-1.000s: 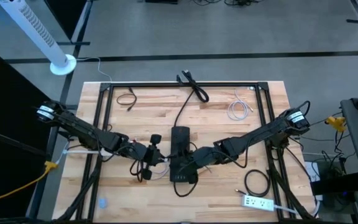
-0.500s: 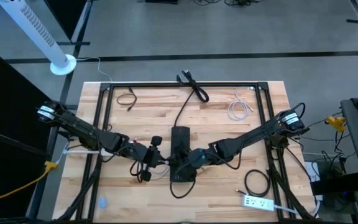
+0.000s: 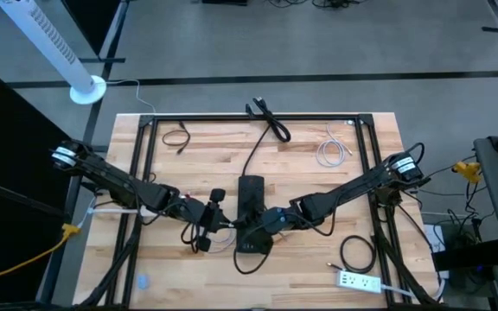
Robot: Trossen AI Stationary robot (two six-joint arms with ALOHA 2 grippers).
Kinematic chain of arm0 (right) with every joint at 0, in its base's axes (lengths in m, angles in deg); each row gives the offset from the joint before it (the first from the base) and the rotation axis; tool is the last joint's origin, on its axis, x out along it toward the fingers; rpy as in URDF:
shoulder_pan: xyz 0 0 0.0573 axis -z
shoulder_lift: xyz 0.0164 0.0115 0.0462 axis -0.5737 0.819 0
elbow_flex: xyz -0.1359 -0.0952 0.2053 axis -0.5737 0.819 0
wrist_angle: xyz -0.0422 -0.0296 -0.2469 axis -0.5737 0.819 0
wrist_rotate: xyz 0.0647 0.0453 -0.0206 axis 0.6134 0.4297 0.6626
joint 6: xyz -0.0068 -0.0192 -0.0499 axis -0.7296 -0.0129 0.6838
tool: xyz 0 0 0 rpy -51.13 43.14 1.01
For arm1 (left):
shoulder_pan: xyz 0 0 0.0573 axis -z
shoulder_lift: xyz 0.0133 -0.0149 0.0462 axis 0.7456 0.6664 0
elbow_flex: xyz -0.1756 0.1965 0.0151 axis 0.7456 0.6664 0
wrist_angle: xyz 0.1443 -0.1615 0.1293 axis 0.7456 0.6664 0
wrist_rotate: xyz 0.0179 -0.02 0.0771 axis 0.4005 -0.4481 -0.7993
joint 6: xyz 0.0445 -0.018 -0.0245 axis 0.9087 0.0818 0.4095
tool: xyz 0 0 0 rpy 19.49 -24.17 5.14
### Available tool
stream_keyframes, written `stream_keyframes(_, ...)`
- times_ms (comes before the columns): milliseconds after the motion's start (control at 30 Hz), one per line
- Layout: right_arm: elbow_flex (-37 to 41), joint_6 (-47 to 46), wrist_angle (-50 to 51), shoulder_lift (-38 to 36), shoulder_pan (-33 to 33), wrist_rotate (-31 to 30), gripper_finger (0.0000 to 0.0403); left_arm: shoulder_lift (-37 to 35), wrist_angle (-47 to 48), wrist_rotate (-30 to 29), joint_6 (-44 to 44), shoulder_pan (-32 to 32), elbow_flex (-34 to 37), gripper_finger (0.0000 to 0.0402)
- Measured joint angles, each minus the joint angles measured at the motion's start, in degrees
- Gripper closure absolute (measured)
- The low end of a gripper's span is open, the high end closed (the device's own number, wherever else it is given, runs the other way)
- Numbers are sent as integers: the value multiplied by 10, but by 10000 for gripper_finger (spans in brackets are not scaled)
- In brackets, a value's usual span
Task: Insert USB
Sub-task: Insert the purple charger cable into the black outlet extension
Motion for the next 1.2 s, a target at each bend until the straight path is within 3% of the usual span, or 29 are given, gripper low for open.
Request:
stream_keyframes(500,0,-228,12,-6,0,-1,392,-61,61,-36,29,1,0,282)
stream_keyframes(633,0,-278,18,-6,1,-32,392,-80,61,-41,31,2,0,263)
stream_keyframes(833,1,-296,14,-18,2,-60,392,-113,88,-93,31,2,0,263)
stream_keyframes(1200,0,-308,-19,-30,2,-76,392,-127,50,-96,54,2,0,298)
